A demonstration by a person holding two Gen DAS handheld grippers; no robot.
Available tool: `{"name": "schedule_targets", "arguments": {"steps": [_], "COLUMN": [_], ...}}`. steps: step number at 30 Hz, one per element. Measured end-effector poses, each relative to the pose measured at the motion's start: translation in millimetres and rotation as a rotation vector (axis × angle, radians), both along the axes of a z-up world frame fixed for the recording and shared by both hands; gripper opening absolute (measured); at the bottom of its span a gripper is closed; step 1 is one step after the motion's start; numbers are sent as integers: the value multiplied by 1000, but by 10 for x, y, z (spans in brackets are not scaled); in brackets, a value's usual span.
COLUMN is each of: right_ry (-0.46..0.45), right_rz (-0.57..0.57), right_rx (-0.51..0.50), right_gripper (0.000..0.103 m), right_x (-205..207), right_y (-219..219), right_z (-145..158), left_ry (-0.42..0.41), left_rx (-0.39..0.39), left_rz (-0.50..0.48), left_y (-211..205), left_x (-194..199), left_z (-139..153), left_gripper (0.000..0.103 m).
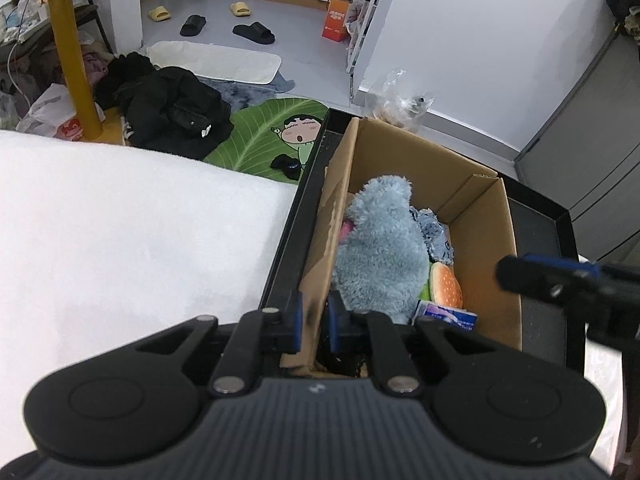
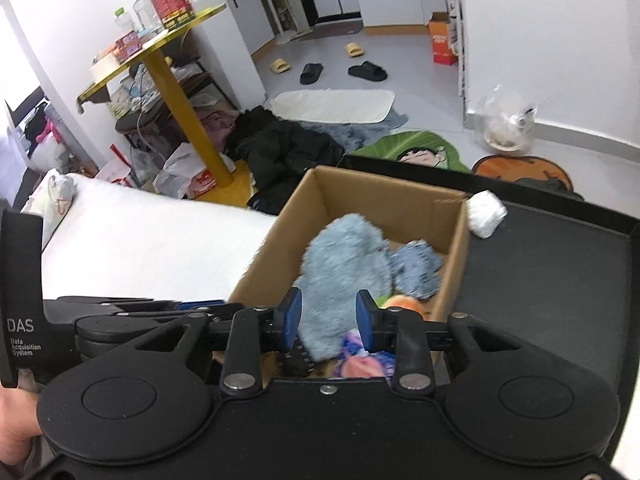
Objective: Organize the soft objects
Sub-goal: 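Lift the black plush with the right gripper and release it into the box, then move the right gripper to the white wrapped bundle and close on it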
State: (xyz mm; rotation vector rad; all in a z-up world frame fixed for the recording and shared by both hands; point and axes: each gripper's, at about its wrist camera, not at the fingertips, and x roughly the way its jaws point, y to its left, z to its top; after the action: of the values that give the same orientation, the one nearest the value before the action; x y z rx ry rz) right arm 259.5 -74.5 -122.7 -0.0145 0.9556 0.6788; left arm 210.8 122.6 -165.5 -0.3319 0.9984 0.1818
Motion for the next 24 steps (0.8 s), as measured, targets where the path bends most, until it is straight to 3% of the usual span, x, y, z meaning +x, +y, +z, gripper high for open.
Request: {"name": "schedule_targets", "arguments": {"steps": [7,21,24], "right_ry": [-30,-26,-26], "right_rz": [-18,-60,-69], "right_rx": [-21,-27,-14], "right_gripper": [42,44,45], "right_x": [77,254,292], "right_y": [-238,-724,-809], "right_z": [13,-204,-254], "left_ry": [6,51,54], "left_rx": [44,166,184], "left_rz": [-15,-49,-52], "left_y": [-53,-267,-309], "left_x": [16,150,178], "left_z": [23,31,38], "left_gripper": [12,16,22]}}
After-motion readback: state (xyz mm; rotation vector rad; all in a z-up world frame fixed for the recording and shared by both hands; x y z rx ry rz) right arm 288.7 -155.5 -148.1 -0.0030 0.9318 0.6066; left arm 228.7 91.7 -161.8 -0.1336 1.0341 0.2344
